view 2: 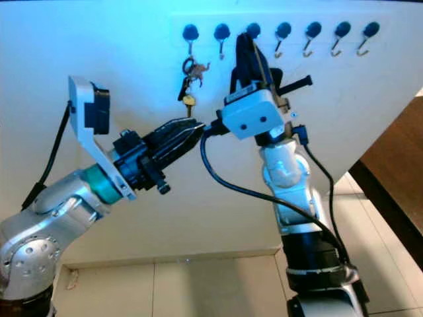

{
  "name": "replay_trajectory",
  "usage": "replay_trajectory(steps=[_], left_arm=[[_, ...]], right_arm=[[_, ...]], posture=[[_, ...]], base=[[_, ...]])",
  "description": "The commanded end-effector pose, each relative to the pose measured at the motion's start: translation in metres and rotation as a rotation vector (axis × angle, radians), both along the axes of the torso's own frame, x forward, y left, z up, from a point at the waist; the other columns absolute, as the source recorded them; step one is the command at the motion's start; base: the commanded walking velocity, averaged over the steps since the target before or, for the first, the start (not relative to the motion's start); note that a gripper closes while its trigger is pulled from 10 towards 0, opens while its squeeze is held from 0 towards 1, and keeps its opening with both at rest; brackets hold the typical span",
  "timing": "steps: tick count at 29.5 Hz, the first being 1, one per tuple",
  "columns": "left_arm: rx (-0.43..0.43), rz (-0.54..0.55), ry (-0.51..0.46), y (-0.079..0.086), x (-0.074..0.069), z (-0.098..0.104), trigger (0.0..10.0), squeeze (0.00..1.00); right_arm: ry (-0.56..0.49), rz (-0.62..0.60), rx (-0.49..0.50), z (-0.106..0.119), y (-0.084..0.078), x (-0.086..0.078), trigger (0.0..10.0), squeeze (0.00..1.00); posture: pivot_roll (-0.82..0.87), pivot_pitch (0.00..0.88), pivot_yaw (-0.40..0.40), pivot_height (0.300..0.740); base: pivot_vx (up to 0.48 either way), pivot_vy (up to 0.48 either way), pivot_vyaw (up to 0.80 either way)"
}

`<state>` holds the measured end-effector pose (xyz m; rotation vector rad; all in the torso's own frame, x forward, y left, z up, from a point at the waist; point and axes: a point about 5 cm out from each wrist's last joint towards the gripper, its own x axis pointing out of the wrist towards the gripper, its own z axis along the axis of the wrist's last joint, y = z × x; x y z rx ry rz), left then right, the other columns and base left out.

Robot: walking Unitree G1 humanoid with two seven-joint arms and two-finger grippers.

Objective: Hang keys on a hook

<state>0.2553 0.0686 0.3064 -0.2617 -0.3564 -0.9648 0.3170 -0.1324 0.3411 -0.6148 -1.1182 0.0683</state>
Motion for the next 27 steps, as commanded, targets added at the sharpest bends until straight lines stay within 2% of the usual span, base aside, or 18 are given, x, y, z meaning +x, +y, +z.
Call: replay_trajectory(steps=[1, 6, 7, 17, 27], left_arm=[[0.007, -0.018, 0.003, -0.001, -0.001, -0.002, 10.0, 0.00], [0.008, -0.017, 0.002, -0.001, -0.001, -0.002, 10.0, 0.00], [0.009, -0.012, 0.001, 0.000, -0.002, -0.002, 10.0, 0.00], [0.007, -0.011, 0.001, -0.001, -0.002, -0.001, 10.0, 0.00], [0.007, -0.007, 0.003, 0.000, -0.001, -0.002, 10.0, 0.00]], right_arm=[[0.001, -0.001, 0.029, 0.002, -0.002, 0.003, 10.0, 0.00], [-0.001, -0.005, 0.035, 0.005, -0.002, 0.005, 10.0, 0.00], [0.012, -0.030, 0.043, 0.007, -0.003, 0.010, 10.0, 0.00], [0.028, -0.056, 0.061, 0.011, -0.006, 0.020, 10.0, 0.00], [0.024, -0.066, 0.050, 0.010, -0.008, 0.022, 10.0, 0.00]], posture=[[0.09, 0.141, 0.129, 0.740], [0.09, 0.141, 0.129, 0.740], [0.09, 0.144, 0.128, 0.740], [0.09, 0.150, 0.126, 0.740], [0.09, 0.152, 0.126, 0.740]], base=[[0.000, 0.000, 0.00], [0.000, 0.000, 0.00], [0.000, 0.000, 0.00], [0.000, 0.000, 0.00], [0.000, 0.000, 0.00]])
